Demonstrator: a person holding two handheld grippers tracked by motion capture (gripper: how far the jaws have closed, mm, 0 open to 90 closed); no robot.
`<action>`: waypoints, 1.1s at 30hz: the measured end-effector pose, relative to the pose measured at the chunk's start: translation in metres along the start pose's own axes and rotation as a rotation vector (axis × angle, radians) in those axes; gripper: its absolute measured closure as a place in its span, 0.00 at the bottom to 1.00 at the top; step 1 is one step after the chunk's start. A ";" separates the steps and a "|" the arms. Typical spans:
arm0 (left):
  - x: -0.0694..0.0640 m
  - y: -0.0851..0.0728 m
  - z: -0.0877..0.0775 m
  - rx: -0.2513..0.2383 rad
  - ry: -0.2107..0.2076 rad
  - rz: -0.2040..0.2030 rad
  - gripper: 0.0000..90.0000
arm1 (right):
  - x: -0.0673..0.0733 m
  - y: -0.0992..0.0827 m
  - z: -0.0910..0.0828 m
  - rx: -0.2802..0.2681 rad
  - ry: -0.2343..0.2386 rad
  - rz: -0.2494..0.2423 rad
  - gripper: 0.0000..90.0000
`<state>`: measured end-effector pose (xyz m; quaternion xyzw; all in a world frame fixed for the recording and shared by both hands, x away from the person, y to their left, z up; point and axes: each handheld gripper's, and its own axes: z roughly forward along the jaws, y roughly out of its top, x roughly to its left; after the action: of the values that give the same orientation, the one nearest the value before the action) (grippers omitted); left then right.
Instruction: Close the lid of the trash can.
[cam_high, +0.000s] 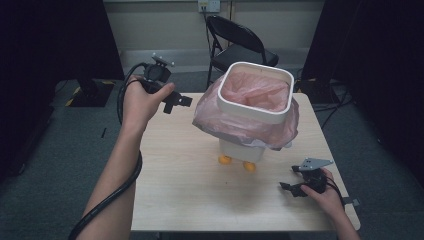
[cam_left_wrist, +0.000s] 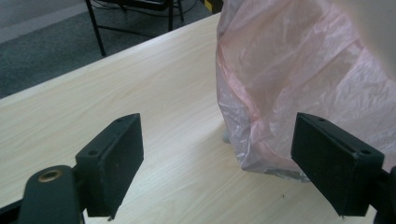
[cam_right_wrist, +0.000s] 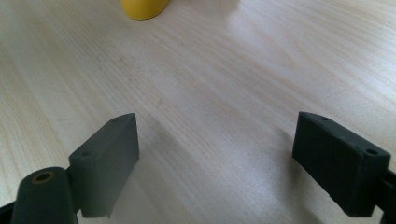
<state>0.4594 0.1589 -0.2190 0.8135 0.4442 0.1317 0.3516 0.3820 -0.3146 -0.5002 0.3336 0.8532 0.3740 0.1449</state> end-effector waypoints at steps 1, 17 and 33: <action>0.001 -0.002 0.002 0.003 0.005 -0.001 0.18 | 0.000 0.000 0.000 -0.001 -0.001 0.000 0.16; 0.011 -0.032 0.030 0.012 -0.022 -0.040 0.18 | 0.000 0.000 0.000 -0.001 -0.002 0.000 0.16; 0.017 -0.059 0.050 0.025 -0.050 -0.064 0.19 | 0.000 0.000 0.000 0.000 -0.002 0.003 0.16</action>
<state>0.4586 0.1713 -0.2974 0.8062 0.4626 0.0947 0.3565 0.3817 -0.3144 -0.5002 0.3351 0.8526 0.3736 0.1453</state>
